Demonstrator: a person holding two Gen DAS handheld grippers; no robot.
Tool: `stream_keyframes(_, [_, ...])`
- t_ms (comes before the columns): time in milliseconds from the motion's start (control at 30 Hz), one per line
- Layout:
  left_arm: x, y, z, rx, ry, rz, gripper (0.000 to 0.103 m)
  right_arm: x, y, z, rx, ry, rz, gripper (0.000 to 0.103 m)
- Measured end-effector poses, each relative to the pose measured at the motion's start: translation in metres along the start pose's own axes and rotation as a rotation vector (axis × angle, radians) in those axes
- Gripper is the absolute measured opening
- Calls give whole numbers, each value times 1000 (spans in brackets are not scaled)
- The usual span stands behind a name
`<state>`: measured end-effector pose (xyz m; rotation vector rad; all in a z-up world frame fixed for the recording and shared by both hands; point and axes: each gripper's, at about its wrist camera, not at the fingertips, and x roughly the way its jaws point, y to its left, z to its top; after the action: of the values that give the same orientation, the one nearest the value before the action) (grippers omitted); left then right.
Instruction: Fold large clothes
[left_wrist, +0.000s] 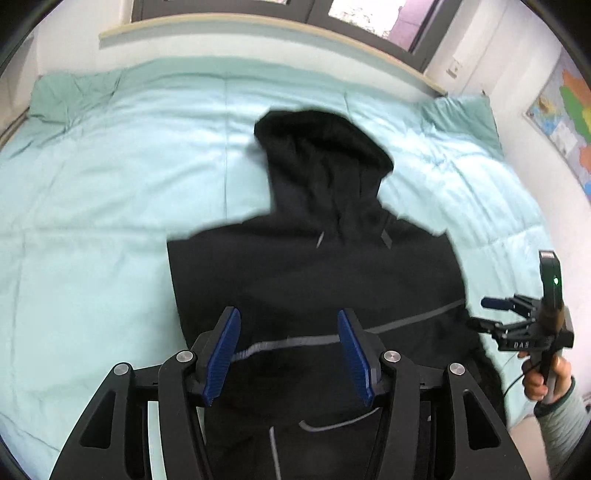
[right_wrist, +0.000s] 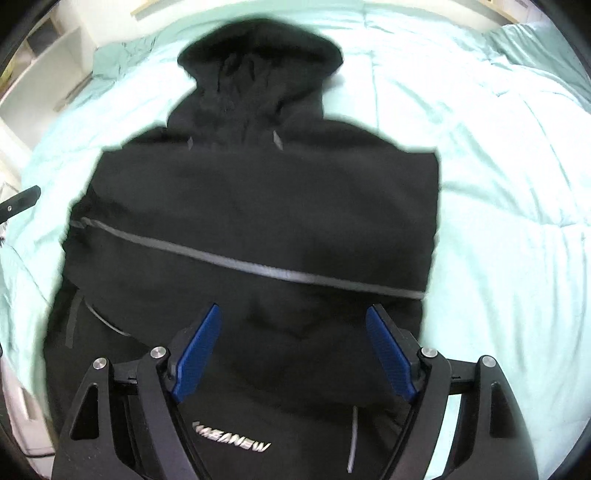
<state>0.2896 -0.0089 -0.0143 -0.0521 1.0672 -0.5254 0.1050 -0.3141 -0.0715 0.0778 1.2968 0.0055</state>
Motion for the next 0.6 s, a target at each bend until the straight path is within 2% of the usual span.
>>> stream_keyframes(200, [-35,-22,73,13,-45,-11,57,-73,-11,69,51,-86,-35,83])
stream_keyframes(333, [-34,-25,116,0,-59,-6,57,-102,-32,115,143,-152,15,83])
stream_keyframes(467, [0,-13,157,-25,-39,13,57,-92,-47,157,196,-186,20,83])
stream_keyframes(600, [75,7,194,-69,28,36,57,-43,-61,196,239,-157,48,83])
